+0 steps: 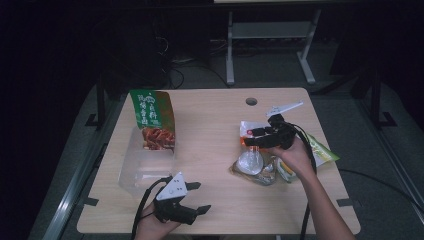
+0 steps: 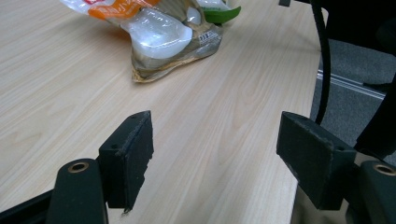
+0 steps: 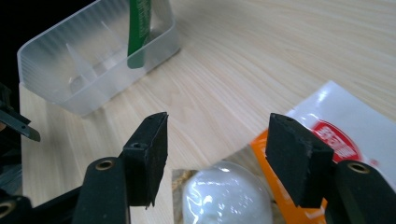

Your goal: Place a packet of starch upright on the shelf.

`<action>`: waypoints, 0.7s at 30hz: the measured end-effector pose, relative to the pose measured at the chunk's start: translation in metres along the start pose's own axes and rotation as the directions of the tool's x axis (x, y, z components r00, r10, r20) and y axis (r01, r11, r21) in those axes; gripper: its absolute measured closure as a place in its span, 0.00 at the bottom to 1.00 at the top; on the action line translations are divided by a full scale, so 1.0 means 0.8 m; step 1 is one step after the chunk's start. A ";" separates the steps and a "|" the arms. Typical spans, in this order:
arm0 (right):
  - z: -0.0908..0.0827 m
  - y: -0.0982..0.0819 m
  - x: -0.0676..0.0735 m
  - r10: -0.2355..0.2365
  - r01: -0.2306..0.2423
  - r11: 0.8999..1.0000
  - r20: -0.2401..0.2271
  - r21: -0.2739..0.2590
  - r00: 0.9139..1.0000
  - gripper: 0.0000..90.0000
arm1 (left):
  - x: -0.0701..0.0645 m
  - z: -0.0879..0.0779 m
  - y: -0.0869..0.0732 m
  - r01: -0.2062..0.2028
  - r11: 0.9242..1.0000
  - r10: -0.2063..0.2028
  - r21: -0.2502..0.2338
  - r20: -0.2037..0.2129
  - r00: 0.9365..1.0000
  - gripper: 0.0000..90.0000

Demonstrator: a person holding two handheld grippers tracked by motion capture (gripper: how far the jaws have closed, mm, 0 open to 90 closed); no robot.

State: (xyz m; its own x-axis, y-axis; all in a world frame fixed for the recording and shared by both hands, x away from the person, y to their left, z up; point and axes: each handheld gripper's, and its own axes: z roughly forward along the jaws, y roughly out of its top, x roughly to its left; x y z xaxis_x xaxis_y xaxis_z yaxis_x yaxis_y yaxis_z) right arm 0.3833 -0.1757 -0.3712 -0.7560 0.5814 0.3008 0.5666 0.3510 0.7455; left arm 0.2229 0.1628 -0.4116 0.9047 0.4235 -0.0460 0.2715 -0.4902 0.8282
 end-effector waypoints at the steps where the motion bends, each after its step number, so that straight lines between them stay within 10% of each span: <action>1: -0.005 -0.006 -0.003 0.007 -0.007 1.000 0.008 -0.002 1.000 0.43 | 0.000 -0.001 0.000 0.006 1.000 -0.006 0.004 -0.001 1.000 0.30; 21: -0.047 -0.058 -0.028 0.074 -0.075 0.997 0.091 0.002 0.993 0.42 | 0.000 -0.002 0.000 0.008 1.000 -0.008 -0.012 -0.003 1.000 0.30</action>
State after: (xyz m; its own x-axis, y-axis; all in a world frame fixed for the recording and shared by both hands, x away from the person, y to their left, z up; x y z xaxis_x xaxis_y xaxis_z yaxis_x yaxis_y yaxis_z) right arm 0.3616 -0.2328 -0.3900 -0.6786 0.6704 0.3000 0.6225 0.3082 0.7194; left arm 0.2225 0.1642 -0.4110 0.9015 0.4297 -0.0508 0.2748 -0.4780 0.8343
